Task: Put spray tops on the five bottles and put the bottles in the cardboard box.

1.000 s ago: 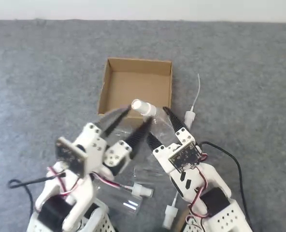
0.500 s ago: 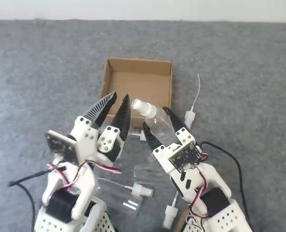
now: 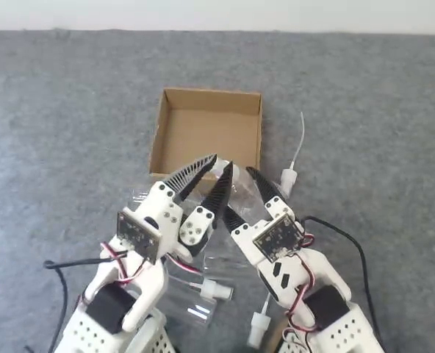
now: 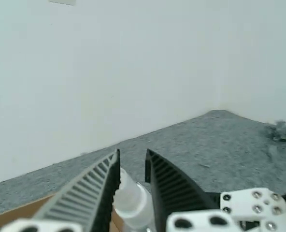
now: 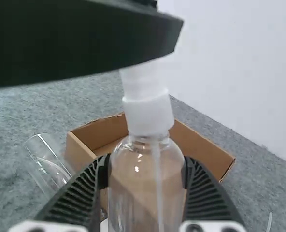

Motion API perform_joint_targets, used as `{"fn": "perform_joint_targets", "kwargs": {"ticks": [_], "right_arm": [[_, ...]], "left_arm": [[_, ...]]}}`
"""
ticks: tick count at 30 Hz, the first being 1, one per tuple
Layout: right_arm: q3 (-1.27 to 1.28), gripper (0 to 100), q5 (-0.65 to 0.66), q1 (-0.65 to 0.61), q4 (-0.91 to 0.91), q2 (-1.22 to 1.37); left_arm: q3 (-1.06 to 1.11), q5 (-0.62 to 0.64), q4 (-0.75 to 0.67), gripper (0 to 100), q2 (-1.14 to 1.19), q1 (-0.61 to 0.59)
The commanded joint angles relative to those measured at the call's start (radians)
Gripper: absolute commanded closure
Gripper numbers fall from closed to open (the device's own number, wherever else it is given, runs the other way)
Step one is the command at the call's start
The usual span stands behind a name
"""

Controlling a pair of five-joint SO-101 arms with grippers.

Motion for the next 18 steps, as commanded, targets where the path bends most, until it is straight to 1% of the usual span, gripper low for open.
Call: {"fn": "perform_joint_targets", "kwargs": {"ticks": [1, 6, 8, 11, 14, 18], "right_arm": [[0.009, 93.0, 0.011, -0.007, 0.002, -0.016], [0.009, 93.0, 0.009, -0.005, 0.002, -0.016], [0.009, 93.0, 0.006, 0.002, 0.002, -0.016], [0.008, 93.0, 0.002, 0.048, -0.008, -0.016], [0.000, 93.0, -0.061, 0.082, -0.008, -0.016], [0.000, 93.0, -0.100, 0.116, -0.008, -0.016]], "left_arm": [[-0.013, -0.015, -0.031, 92, -0.012, 0.009], [-0.024, -0.015, -0.025, 92, -0.020, 0.008], [-0.048, -0.015, 0.015, 92, -0.020, 0.008], [-0.124, -0.015, 0.115, 92, -0.020, 0.008], [-0.193, -0.020, 0.216, 92, -0.020, 0.009], [-0.232, -0.021, 0.276, 92, -0.020, 0.009]]}}
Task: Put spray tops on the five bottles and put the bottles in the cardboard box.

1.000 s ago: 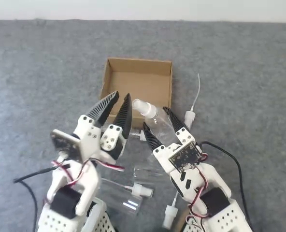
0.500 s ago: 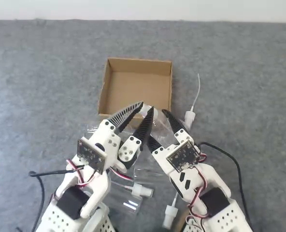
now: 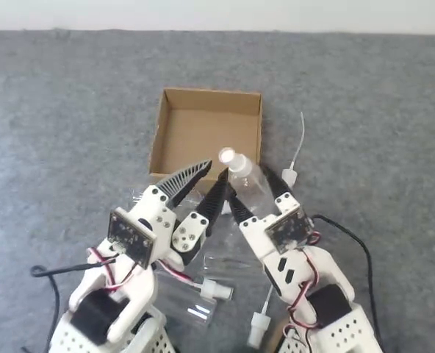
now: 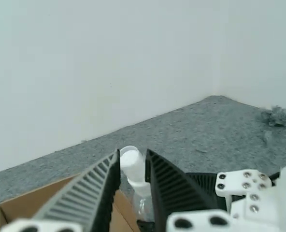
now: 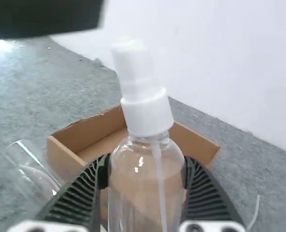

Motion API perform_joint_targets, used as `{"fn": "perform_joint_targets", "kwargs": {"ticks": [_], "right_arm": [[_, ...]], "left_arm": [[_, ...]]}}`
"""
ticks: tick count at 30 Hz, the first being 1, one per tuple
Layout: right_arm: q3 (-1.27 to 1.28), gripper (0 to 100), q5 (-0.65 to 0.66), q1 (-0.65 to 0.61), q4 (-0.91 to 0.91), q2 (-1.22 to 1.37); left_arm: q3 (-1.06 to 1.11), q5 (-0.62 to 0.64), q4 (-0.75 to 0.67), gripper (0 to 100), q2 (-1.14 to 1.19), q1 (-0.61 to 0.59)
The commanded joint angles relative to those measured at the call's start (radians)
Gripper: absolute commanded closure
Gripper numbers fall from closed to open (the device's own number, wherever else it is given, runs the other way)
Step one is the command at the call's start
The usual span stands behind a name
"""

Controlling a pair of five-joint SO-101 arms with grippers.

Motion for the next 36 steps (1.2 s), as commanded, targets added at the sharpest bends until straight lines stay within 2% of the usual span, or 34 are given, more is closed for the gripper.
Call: {"fn": "perform_joint_targets", "kwargs": {"ticks": [1, 8, 14, 18, 22, 27, 36], "right_arm": [[0.000, 93.0, -0.040, 0.048, -0.008, -0.016], [-0.017, 93.0, -0.072, 0.114, -0.008, -0.016], [-0.029, 93.0, -0.135, 0.157, -0.007, -0.016], [-0.031, 93.0, -0.135, 0.159, -0.005, -0.016], [-0.038, 93.0, -0.133, 0.159, -0.007, -0.016], [-0.132, 93.0, -0.137, 0.159, 0.027, -0.015], [-0.293, 93.0, -0.138, 0.150, 0.108, -0.013]], "left_arm": [[-0.094, -0.012, 0.061, 92, -0.014, 0.005], [-0.131, -0.028, 0.152, 84, -0.014, -0.011], [-0.117, -0.061, 0.184, 84, -0.014, -0.181], [-0.090, -0.057, 0.236, 84, -0.014, -0.218], [-0.021, 0.063, 0.229, 83, -0.014, -0.222], [-0.007, 0.153, 0.242, 74, -0.014, -0.218], [0.012, 0.170, 0.242, 74, -0.014, -0.216]]}}
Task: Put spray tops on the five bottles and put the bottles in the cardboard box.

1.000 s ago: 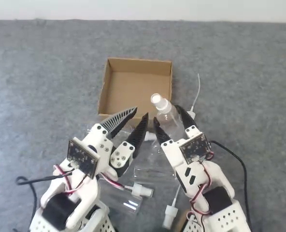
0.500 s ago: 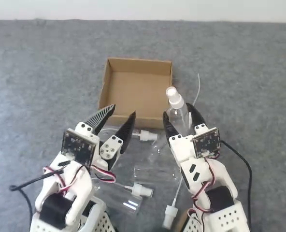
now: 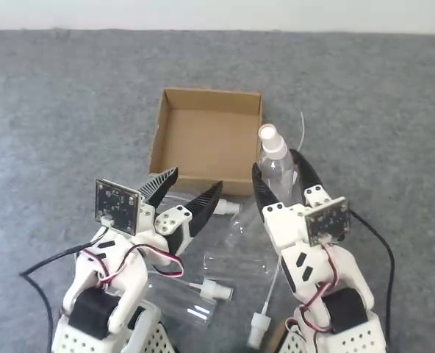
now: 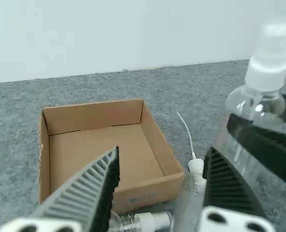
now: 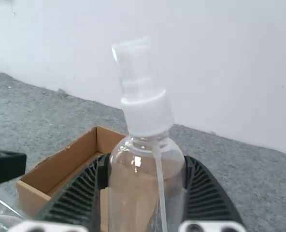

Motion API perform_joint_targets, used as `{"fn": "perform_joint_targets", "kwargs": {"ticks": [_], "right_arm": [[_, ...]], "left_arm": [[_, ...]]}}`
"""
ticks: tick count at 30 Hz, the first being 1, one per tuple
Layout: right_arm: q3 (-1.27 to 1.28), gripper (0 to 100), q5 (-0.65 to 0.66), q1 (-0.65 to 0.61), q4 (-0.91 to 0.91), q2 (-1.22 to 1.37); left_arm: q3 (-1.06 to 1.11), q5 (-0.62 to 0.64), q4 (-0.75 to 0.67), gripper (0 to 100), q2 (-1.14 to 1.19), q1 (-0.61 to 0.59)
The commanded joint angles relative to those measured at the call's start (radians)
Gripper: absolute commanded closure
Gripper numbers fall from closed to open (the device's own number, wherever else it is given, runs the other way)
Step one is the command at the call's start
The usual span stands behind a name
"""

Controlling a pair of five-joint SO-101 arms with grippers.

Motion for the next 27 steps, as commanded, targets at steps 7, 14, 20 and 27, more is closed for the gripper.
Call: {"fn": "perform_joint_targets", "kwargs": {"ticks": [7, 14, 20, 27], "right_arm": [[-0.201, 93.0, -0.012, 0.007, -0.007, 0.101], [-0.391, 93.0, -0.054, 0.012, -0.036, 0.349], [-0.422, 93.0, -0.199, 0.015, -0.105, 0.460], [-0.436, 93.0, -0.305, 0.005, -0.097, 0.460]], "left_arm": [[-0.010, 0.014, 0.009, 73, -0.014, 0.008], [-0.008, 0.012, 0.009, 73, -0.014, 0.018], [-0.007, 0.014, 0.026, 73, -0.014, 0.098], [-0.005, 0.012, 0.025, 73, -0.014, 0.103]]}}
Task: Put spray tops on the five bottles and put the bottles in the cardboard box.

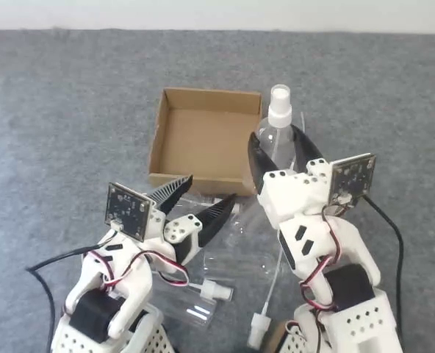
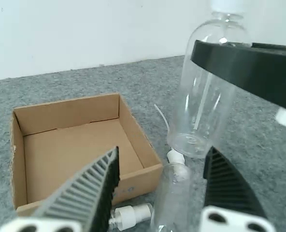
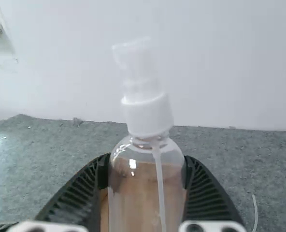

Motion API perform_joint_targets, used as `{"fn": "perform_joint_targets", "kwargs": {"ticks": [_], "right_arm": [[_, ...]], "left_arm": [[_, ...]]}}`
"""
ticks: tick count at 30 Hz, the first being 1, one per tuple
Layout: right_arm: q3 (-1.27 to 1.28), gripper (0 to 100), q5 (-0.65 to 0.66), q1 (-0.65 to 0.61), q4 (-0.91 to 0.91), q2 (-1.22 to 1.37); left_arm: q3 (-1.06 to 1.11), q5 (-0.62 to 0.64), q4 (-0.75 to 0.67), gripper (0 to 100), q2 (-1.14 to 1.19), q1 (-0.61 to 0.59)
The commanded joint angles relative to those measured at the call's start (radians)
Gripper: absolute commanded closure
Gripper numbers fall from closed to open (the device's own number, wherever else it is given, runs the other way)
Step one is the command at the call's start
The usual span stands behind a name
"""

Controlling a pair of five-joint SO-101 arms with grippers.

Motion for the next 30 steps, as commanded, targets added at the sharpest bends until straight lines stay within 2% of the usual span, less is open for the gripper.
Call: {"fn": "perform_joint_targets", "kwargs": {"ticks": [1, 8, 20, 26, 30], "right_arm": [[-0.087, 93.0, -0.046, 0.004, -0.028, 0.005], [-0.084, 93.0, -0.072, -0.071, -0.025, 0.005], [-0.084, 93.0, -0.074, -0.130, 0.025, -0.024], [-0.083, 92.8, -0.069, -0.180, 0.104, -0.139], [-0.054, 92.9, -0.005, -0.180, 0.101, -0.160]], "left_arm": [[-0.001, 0.006, 0.002, 73, -0.005, 0.003], [0.120, 0.006, -0.175, 74, -0.005, 0.003], [0.136, 0.005, -0.192, 74, 0.002, -0.005], [0.189, 0.005, -0.278, 74, 0.002, -0.008], [0.182, 0.008, -0.281, 74, -0.005, -0.075]]}}
